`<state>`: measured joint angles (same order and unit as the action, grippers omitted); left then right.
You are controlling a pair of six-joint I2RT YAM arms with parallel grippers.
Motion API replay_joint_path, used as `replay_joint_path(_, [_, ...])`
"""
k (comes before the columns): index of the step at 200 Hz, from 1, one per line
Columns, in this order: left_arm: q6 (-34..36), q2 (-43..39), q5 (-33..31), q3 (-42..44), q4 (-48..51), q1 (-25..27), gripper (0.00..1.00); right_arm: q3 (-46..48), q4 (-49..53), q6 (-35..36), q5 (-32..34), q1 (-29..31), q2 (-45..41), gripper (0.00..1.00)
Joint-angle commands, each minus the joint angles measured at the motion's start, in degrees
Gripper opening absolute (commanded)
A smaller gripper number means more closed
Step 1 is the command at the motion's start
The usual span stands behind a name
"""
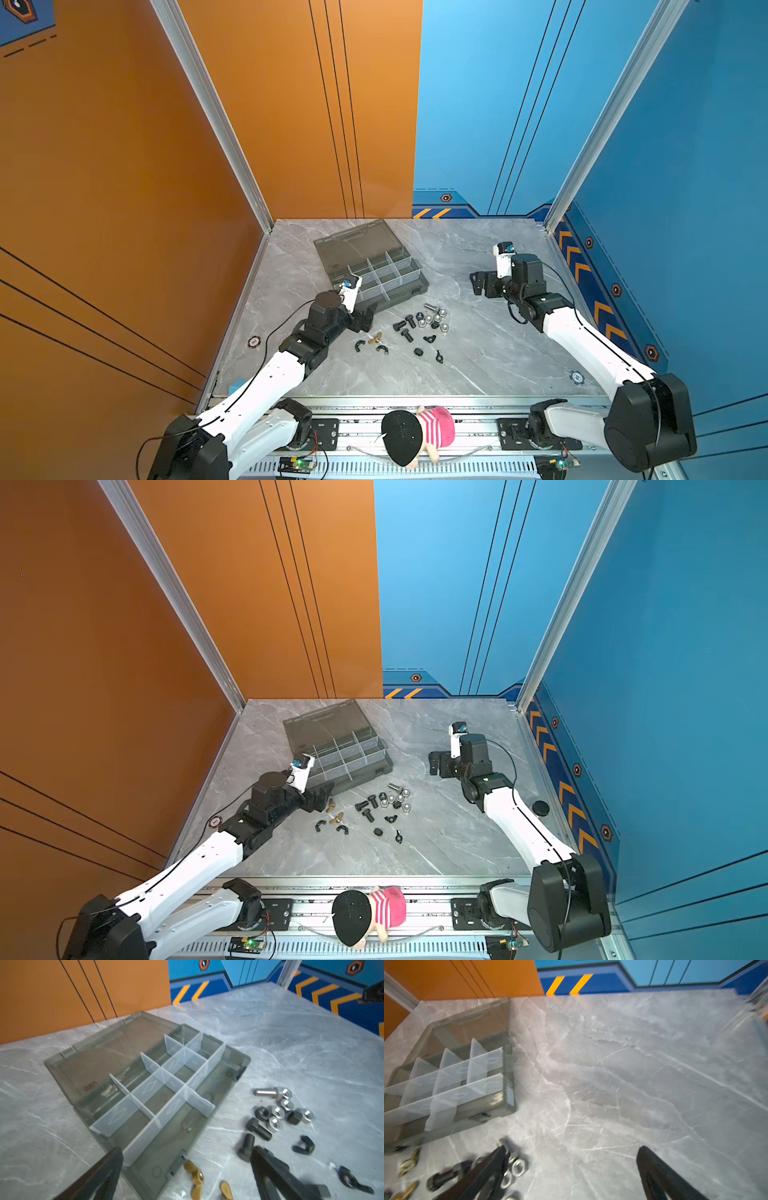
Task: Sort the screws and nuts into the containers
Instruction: 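Move the left gripper toward brass wing nuts while the right gripper advances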
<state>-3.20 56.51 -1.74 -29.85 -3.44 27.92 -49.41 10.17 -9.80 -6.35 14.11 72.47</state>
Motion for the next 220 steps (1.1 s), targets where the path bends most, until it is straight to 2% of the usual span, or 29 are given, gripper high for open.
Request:
replay_joint_path(1, [-4.22, 1.04, -3.76, -2.88, 9.23, 2.64, 0.98, -1.74, 9.73, -4.49, -1.87, 2.99, 1.5, 0.99])
replay_joint_path(16, [-6.21, 0.98, -5.62, -3.14, 10.7, 4.1, 0.98, -1.92, 9.36, -5.54, -1.25, 4.78, 1.78, 0.99])
replay_joint_path(39, [-9.15, 1.29, -3.65, -2.85, 11.13, 4.64, 1.0, -2.42, 9.08, -6.46, -0.56, 6.36, 1.89, 0.99])
replay_joint_path(73, [-14.24, 5.02, -2.44, -4.27, 13.32, 4.61, 0.88, -3.15, 9.6, -7.32, 0.61, 7.29, 2.44, 0.99])
replay_joint_path(81, [-15.29, 6.34, -1.97, -4.77, 13.75, 4.67, 0.8, -3.22, 9.52, -7.43, 0.79, 7.47, 2.65, 0.99])
replay_joint_path(110, [-18.97, 10.77, -1.21, -6.61, 16.1, 4.86, 0.73, -3.07, 9.56, -7.77, 1.36, 7.91, 3.03, 0.99])
replay_joint_path(132, [-21.9, 11.9, -1.6, -5.86, 14.85, 5.26, 0.72, -2.83, 9.29, -7.78, 1.54, 8.17, 3.54, 0.99])
replay_joint_path(162, [-26.22, 12.03, -2.21, -2.55, 8.0, 5.4, 0.7, -2.67, 9.01, -7.8, 1.68, 8.3, 4.36, 0.99])
replay_joint_path(220, [-28.1, 13.87, -7.17, 2.47, 0.33, 7.05, 0.64, -2.8, 8.55, -8.21, 1.35, 8.48, 6.1, 0.98])
